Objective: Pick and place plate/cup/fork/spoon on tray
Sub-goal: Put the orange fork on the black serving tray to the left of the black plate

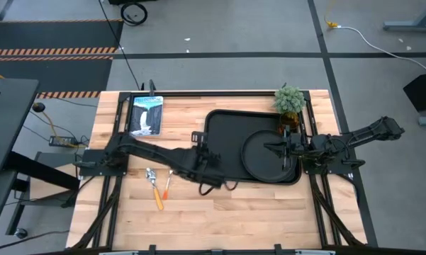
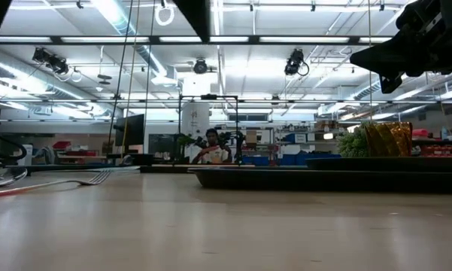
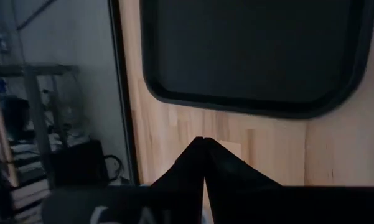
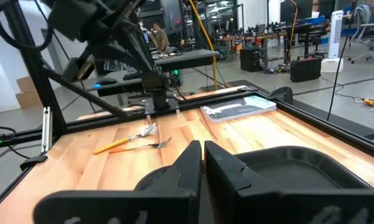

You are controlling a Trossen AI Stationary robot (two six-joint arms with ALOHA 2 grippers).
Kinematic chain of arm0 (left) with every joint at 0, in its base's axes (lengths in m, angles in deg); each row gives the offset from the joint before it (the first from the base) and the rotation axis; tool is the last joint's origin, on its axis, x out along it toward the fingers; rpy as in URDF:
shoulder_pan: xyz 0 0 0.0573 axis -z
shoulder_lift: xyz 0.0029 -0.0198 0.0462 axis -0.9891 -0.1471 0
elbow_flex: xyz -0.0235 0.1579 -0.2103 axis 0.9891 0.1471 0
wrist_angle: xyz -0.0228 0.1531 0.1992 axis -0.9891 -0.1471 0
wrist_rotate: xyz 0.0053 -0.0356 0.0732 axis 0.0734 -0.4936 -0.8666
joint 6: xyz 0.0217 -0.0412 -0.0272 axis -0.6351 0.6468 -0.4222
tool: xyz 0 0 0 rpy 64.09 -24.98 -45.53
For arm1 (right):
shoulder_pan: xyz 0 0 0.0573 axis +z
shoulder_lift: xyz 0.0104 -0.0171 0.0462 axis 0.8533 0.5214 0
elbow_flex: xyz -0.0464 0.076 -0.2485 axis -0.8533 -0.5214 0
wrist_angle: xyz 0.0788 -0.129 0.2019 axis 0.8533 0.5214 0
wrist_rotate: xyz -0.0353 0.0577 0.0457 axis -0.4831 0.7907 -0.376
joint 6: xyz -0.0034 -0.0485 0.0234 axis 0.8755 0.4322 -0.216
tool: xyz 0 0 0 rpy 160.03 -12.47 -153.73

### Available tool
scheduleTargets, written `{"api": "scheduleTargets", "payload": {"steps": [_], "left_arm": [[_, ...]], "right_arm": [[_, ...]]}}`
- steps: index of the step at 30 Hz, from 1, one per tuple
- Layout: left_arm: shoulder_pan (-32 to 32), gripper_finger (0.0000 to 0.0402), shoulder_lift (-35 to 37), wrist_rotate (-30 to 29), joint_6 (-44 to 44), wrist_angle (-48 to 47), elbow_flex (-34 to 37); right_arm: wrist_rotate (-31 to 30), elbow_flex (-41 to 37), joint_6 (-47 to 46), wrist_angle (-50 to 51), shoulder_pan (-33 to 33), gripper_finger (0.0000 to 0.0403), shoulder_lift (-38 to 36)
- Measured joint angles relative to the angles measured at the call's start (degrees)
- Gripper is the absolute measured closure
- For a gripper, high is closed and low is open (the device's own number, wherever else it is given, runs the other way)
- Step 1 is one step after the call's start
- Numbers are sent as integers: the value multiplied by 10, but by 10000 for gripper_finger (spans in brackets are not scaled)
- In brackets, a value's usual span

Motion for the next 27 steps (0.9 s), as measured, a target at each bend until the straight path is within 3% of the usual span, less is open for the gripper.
{"api": "scheduleTargets", "payload": {"steps": [4, 10, 14, 22, 27], "left_arm": [[25, 394, 43, -35, -2, 8, 95], [54, 385, 146, -67, 65, 80, 327], [69, 388, 222, -49, 137, 133, 461], [104, 393, 390, -34, 347, 157, 665], [99, 393, 517, 42, 469, 242, 765]], "right_arm": [[0, 0, 0, -4, 0, 376, 0], [0, 0, 0, -8, 0, 376, 0], [0, 0, 0, -8, 0, 376, 0], [0, 0, 0, -9, 0, 376, 0], [0, 0, 0, -9, 0, 376, 0]]}}
